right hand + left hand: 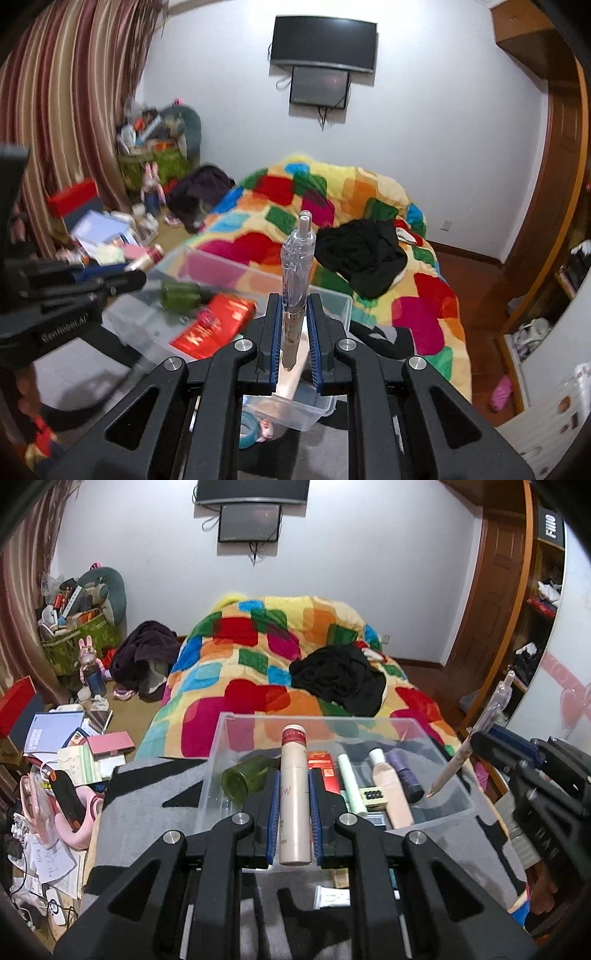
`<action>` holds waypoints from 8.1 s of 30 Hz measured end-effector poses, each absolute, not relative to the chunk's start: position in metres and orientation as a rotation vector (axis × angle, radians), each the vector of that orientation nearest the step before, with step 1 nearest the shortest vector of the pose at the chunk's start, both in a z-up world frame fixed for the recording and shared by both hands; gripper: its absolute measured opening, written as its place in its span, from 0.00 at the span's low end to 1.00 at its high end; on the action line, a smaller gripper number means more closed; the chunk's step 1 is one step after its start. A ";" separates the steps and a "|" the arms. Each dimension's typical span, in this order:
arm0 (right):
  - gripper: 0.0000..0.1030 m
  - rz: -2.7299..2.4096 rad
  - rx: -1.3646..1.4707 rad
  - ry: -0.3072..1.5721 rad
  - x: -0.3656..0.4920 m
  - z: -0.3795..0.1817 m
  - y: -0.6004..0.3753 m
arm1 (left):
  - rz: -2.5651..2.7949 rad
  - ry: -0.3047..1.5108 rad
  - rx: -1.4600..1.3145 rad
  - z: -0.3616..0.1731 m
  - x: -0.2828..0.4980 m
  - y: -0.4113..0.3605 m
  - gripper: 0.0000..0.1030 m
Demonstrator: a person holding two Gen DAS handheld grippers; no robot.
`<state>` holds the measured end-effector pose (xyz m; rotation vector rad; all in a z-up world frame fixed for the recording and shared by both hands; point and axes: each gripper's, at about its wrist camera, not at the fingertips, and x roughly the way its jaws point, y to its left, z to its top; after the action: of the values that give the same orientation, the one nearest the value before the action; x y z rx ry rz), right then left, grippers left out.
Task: Organize objects
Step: 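Drop the beige tube into the clear box with the left while the right drops the pen, then grasp the blue tape roll with the right gripper while the left moves over the toothpaste tube, then grasp the white toothpaste tube with the left gripper, then drop the toothpaste tube into the box with the left while the right drops the tape roll, then grasp the pink-and-white rope toy with the right gripper, then grasp the small brass box with the left gripper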
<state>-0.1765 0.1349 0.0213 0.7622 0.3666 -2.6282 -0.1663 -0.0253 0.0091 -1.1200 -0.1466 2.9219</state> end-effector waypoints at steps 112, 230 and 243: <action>0.35 -2.349 1.101 0.130 -0.122 -0.077 0.209 | 2.520 0.061 -1.369 -0.082 -0.111 0.047 0.15; 0.11 -2.382 1.137 0.004 -0.153 -0.072 0.216 | 2.638 -0.048 -1.461 -0.084 -0.153 0.034 0.39; 0.11 -2.396 1.012 -0.024 -0.154 -0.036 0.205 | 2.708 -0.132 -1.299 -0.047 -0.121 0.017 0.39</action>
<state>-0.1537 0.2050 -0.0359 1.0123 -0.0240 -2.3957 -0.1210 0.0167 -0.0468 -1.2989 -0.1315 2.7079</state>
